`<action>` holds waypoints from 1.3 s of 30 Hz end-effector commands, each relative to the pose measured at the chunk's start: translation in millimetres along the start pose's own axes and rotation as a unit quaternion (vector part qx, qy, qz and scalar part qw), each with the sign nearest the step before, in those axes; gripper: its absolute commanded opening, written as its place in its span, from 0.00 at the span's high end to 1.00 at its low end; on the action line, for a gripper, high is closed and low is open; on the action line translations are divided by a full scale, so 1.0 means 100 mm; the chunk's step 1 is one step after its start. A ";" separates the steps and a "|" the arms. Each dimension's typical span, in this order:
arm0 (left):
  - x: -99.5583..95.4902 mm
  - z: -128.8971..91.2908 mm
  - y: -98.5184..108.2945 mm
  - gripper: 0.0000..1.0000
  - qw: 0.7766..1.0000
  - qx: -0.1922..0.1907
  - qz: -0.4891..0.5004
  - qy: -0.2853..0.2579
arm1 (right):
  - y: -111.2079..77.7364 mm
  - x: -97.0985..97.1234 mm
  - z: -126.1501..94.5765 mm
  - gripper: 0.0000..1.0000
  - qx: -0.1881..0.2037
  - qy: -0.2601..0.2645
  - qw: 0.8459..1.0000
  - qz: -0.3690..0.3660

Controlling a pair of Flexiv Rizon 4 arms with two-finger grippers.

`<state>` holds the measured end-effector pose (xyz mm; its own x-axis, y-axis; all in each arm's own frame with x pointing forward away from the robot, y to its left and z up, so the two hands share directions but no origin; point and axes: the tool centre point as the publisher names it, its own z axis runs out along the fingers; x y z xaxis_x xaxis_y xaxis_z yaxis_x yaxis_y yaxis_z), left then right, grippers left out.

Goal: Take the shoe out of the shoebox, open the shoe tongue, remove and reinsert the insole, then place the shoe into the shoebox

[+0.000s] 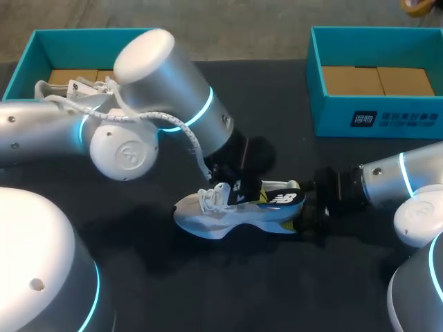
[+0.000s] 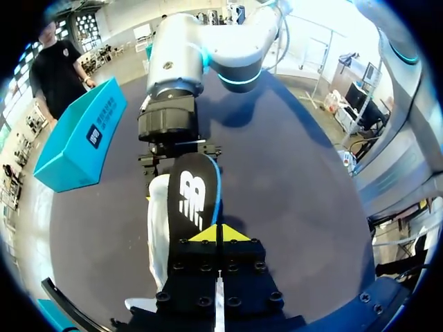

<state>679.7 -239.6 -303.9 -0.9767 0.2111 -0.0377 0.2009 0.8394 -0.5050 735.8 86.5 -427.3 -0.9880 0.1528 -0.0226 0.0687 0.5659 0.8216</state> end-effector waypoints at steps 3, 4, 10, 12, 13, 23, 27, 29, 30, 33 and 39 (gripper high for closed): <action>0.15 -0.26 0.08 1.00 1.000 0.009 0.005 -0.008 | 0.01 0.00 0.00 1.00 0.003 -0.001 1.000 0.000; 0.17 -0.28 0.08 1.00 1.000 0.009 0.009 -0.009 | 0.01 0.00 0.00 1.00 0.003 -0.001 1.000 0.000; 0.22 -0.29 0.09 1.00 1.000 0.001 0.022 -0.017 | 0.01 0.00 0.00 1.00 0.003 -0.001 1.000 0.000; 0.23 -0.29 0.09 0.87 0.999 0.001 0.025 -0.021 | 0.01 0.00 0.00 1.00 0.003 -0.001 1.000 0.000; 0.24 -0.28 0.09 0.82 0.999 0.000 0.027 -0.024 | 0.01 0.00 0.00 1.00 0.003 -0.001 1.000 0.000; 0.25 -0.09 0.07 0.36 0.996 -0.022 0.046 -0.075 | 0.01 0.00 0.00 1.00 0.003 -0.001 1.000 0.000; 0.21 0.01 0.06 0.43 0.994 -0.028 0.043 -0.091 | 0.01 0.00 0.00 1.00 0.003 -0.001 1.000 0.000; 0.17 0.05 0.06 0.51 0.993 -0.032 0.041 -0.102 | 0.01 0.00 0.00 1.00 0.003 -0.001 1.000 0.000; 0.16 0.07 0.06 0.52 0.993 -0.033 0.041 -0.104 | 0.01 0.00 0.00 1.00 0.003 -0.001 1.000 0.000; 0.12 0.13 0.05 0.51 0.992 -0.033 0.042 -0.114 | 0.01 0.00 0.00 1.00 0.003 -0.001 1.000 0.000; 0.05 0.20 0.05 0.53 0.992 -0.028 0.040 -0.119 | 0.01 0.00 0.00 1.00 0.003 -0.001 1.000 0.000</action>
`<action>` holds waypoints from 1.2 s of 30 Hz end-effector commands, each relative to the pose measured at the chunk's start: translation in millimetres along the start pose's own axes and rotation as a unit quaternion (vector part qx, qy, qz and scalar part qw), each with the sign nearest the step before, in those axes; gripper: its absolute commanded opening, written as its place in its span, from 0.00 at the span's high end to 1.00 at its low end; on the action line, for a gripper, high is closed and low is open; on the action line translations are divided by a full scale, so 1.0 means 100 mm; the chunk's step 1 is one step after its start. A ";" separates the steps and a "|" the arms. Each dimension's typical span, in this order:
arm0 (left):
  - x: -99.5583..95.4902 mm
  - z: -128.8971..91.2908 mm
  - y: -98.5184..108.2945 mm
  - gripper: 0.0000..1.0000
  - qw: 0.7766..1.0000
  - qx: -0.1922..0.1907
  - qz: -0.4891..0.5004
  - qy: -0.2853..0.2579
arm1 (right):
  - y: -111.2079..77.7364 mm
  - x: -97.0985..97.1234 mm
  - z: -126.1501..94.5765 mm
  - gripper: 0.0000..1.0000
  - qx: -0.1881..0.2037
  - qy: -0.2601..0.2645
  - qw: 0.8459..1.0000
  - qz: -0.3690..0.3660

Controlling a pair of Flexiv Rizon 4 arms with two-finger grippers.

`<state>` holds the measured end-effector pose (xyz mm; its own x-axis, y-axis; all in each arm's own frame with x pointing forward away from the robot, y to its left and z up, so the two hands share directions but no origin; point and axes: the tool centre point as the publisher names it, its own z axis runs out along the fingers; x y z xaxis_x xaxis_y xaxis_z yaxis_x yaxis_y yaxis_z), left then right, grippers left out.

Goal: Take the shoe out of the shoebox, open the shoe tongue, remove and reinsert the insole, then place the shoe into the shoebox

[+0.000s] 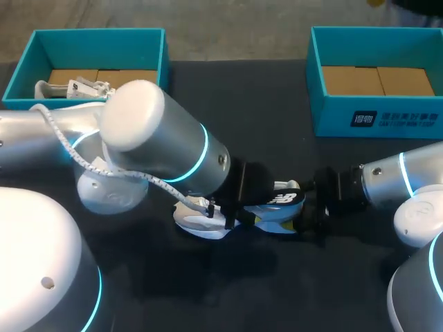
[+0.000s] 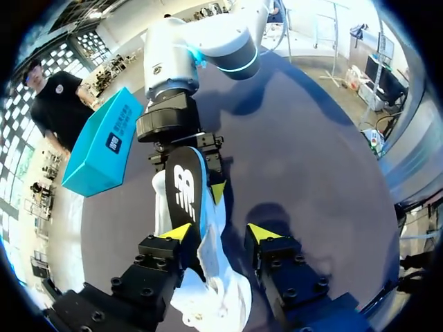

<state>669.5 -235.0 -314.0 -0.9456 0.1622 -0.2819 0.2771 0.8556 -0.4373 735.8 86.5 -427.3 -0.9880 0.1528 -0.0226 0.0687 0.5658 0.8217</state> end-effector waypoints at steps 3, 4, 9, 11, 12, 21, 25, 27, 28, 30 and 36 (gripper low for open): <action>-0.06 0.21 -0.03 0.54 1.000 0.006 -0.006 -0.006 | 0.01 0.00 0.00 1.00 0.003 -0.001 1.000 0.000; -0.06 0.23 -0.03 0.54 1.000 0.005 -0.006 -0.010 | 0.01 0.00 0.00 1.00 0.003 -0.001 1.000 0.000; -0.09 0.31 -0.03 0.55 1.000 0.006 -0.005 -0.027 | 0.01 0.00 0.00 1.00 0.003 -0.001 1.000 0.000; -0.10 0.33 -0.03 0.55 1.000 0.000 -0.006 -0.030 | 0.01 0.00 0.00 1.00 0.003 -0.001 1.000 0.000; -0.14 0.38 -0.02 0.55 1.000 0.003 -0.005 -0.029 | 0.01 0.00 0.00 1.00 0.003 -0.001 1.000 0.000; -0.19 0.44 -0.03 0.58 0.999 0.003 -0.011 -0.036 | 0.01 0.00 0.00 1.00 0.003 -0.001 1.000 0.000; -0.22 0.44 -0.02 0.58 0.999 0.004 -0.014 -0.034 | 0.01 0.00 0.00 1.00 0.003 -0.001 1.000 0.000; -0.22 0.44 -0.02 0.58 0.999 0.005 -0.015 -0.033 | 0.01 0.00 0.00 1.00 0.003 -0.001 1.000 0.000; -0.23 0.43 -0.01 0.58 0.999 0.006 -0.016 -0.034 | 0.01 0.00 0.00 1.00 0.003 -0.001 1.000 0.000; -0.24 0.44 -0.01 0.58 0.999 0.008 -0.016 -0.033 | 0.01 0.00 0.00 1.00 0.003 -0.001 1.000 0.000; -0.29 0.46 -0.01 0.60 0.999 0.009 -0.017 -0.036 | 0.01 0.00 0.00 1.00 0.003 -0.001 1.000 0.000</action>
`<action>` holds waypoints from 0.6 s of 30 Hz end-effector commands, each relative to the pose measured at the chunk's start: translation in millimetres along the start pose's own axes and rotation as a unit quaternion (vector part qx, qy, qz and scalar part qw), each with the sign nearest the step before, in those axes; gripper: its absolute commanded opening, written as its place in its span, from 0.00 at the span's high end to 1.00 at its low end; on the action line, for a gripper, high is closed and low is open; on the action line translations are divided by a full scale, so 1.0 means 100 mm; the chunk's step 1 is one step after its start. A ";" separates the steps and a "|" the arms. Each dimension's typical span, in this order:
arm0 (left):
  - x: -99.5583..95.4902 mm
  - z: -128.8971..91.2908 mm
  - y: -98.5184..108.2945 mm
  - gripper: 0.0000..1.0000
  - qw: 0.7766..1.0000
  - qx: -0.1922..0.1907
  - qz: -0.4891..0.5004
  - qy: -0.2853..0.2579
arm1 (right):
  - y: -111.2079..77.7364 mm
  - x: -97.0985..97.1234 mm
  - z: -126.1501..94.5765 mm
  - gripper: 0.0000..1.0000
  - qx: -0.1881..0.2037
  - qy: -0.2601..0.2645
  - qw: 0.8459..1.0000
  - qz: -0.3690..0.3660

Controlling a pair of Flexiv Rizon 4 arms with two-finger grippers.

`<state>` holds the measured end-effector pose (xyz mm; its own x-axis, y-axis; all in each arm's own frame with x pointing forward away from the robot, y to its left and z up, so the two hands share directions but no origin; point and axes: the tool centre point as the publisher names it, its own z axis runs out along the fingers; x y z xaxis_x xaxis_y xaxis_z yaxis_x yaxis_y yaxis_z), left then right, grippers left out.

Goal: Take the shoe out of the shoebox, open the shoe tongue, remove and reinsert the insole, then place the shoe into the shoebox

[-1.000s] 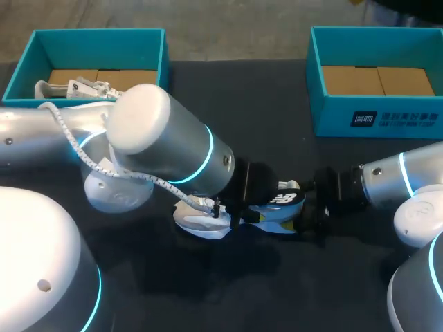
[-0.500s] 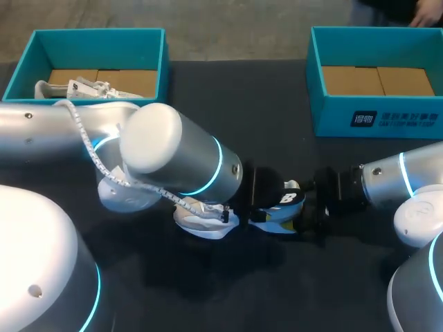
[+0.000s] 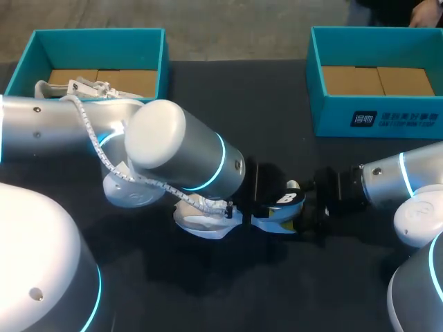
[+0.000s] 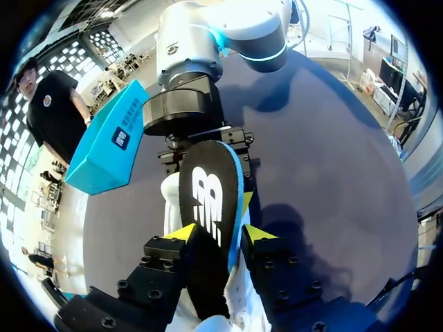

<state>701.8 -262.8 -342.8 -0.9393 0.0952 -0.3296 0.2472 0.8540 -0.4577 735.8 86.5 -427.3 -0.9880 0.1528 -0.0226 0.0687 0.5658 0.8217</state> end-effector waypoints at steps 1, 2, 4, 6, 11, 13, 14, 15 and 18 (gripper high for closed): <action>-0.03 0.02 0.01 0.60 1.000 0.003 0.000 0.001 | 0.01 0.00 0.00 1.00 0.003 -0.001 1.000 0.000; -0.03 0.03 0.01 0.60 1.000 0.002 0.001 0.000 | 0.01 0.00 0.00 1.00 0.003 -0.001 1.000 0.000; -0.04 0.05 0.01 0.61 1.000 0.000 0.002 -0.002 | 0.01 0.00 0.00 1.00 0.003 -0.001 1.000 0.000; -0.04 0.06 0.02 0.63 1.000 -0.003 0.002 0.000 | 0.01 0.00 0.00 1.00 0.003 -0.001 1.000 0.000; -0.02 0.08 0.04 1.00 1.000 -0.006 0.003 0.003 | 0.01 0.00 0.00 1.00 0.003 -0.001 1.000 0.000; -0.01 0.09 0.05 1.00 1.000 -0.009 0.002 0.005 | 0.01 0.00 0.00 1.00 0.003 -0.001 1.000 0.000; -0.01 0.10 0.06 1.00 1.000 -0.010 0.001 0.006 | 0.01 0.00 0.00 1.00 0.003 -0.001 1.000 0.000; -0.01 0.10 0.06 1.00 1.000 -0.010 0.001 0.006 | 0.01 0.00 0.00 1.00 0.003 -0.001 1.000 0.000; 0.00 0.08 0.07 1.00 1.000 -0.011 0.001 0.006 | 0.01 0.00 0.00 1.00 0.003 -0.001 1.000 0.000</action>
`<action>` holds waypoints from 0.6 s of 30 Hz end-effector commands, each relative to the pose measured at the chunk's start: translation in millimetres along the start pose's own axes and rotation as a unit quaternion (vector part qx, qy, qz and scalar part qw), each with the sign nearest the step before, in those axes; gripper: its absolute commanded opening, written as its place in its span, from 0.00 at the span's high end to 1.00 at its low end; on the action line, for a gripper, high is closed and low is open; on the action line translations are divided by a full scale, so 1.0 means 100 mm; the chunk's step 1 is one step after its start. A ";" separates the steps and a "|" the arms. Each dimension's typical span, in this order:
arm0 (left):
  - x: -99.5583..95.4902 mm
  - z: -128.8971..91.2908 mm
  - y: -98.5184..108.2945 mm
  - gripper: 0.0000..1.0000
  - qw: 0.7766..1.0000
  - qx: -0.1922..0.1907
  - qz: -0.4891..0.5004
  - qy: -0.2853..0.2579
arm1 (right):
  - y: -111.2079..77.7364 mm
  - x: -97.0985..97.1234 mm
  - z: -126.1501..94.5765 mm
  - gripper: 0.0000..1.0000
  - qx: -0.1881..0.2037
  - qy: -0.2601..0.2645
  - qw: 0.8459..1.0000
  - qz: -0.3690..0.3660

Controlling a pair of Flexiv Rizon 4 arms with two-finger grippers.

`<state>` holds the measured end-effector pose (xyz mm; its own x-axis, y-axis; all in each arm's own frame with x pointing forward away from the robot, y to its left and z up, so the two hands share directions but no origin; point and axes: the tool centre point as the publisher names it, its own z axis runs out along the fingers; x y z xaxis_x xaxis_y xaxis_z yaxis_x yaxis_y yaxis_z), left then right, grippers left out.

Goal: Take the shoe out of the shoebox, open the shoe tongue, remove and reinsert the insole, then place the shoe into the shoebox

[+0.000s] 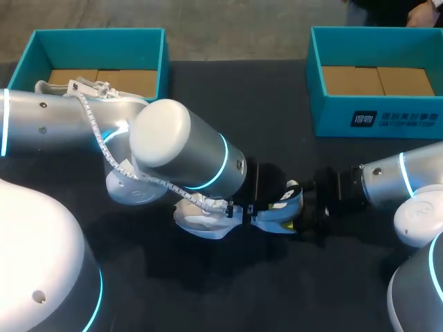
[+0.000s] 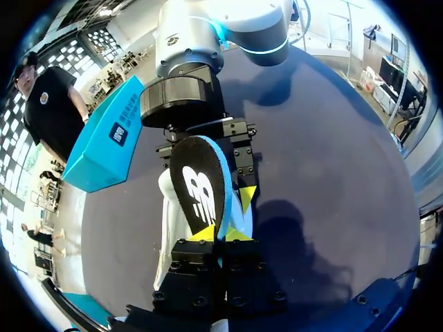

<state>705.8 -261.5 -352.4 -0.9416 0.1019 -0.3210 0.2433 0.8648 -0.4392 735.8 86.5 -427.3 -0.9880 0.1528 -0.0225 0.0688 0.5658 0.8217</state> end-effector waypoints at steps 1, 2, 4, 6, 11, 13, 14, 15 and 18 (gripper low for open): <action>0.01 -0.06 0.01 1.00 1.000 0.001 -0.001 -0.002 | 0.01 0.00 0.00 1.00 0.003 -0.001 1.000 0.000; 0.01 -0.07 0.01 1.00 1.000 0.002 -0.001 -0.002 | 0.01 0.00 0.00 1.00 0.003 -0.001 1.000 0.000; 0.01 -0.13 0.01 1.00 1.000 0.008 -0.003 -0.007 | 0.01 0.00 0.00 1.00 0.003 -0.001 1.000 0.000; 0.00 -0.19 -0.01 1.00 1.000 0.015 -0.004 -0.011 | 0.01 0.00 0.00 1.00 0.003 -0.001 1.000 0.000; -0.04 -0.31 -0.03 1.00 0.999 0.043 -0.012 -0.001 | 0.01 0.00 0.00 1.00 0.003 -0.001 1.000 0.000; -0.05 -0.35 -0.04 1.00 0.999 0.052 -0.015 0.003 | 0.01 0.00 0.00 1.00 0.003 -0.001 1.000 0.000; -0.05 -0.38 -0.04 1.00 0.998 0.058 -0.014 0.006 | 0.01 0.00 0.00 1.00 0.003 -0.001 1.000 0.000; -0.05 -0.40 -0.05 1.00 0.998 0.061 -0.014 0.007 | 0.01 0.00 0.00 1.00 0.003 -0.001 1.000 0.000; -0.04 -0.46 -0.06 1.00 0.997 0.070 -0.014 0.006 | 0.01 0.00 0.00 1.00 0.003 -0.001 1.000 0.000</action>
<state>698.0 -257.8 -315.1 -0.9490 0.0743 -0.3063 0.2388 0.8037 -0.5450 735.8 86.5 -427.3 -0.9880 0.1528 -0.0226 0.0688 0.5658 0.8216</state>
